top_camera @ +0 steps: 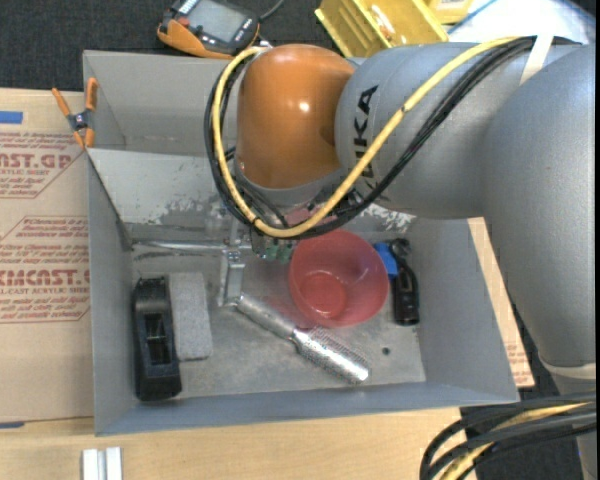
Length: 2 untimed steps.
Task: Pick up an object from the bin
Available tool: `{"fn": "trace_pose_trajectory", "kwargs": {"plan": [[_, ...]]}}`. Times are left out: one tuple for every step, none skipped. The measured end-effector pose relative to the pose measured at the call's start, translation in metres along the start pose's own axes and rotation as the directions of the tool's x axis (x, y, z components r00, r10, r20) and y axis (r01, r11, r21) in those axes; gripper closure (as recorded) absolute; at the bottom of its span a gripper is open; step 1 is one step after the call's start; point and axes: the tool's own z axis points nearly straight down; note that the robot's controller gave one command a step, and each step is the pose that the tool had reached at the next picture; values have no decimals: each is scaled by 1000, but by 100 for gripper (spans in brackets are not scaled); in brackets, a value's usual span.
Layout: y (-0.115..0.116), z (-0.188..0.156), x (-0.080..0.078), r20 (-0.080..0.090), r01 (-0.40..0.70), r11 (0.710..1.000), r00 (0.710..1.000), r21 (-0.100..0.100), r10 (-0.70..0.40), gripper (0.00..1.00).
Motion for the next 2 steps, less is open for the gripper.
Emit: {"fn": "trace_pose_trajectory", "kwargs": {"plan": [[-1,-5,-2,8,-2,1000,1000,-1,2,0],[-102,129,32,5,62,998,998,0,-62,0]]}}
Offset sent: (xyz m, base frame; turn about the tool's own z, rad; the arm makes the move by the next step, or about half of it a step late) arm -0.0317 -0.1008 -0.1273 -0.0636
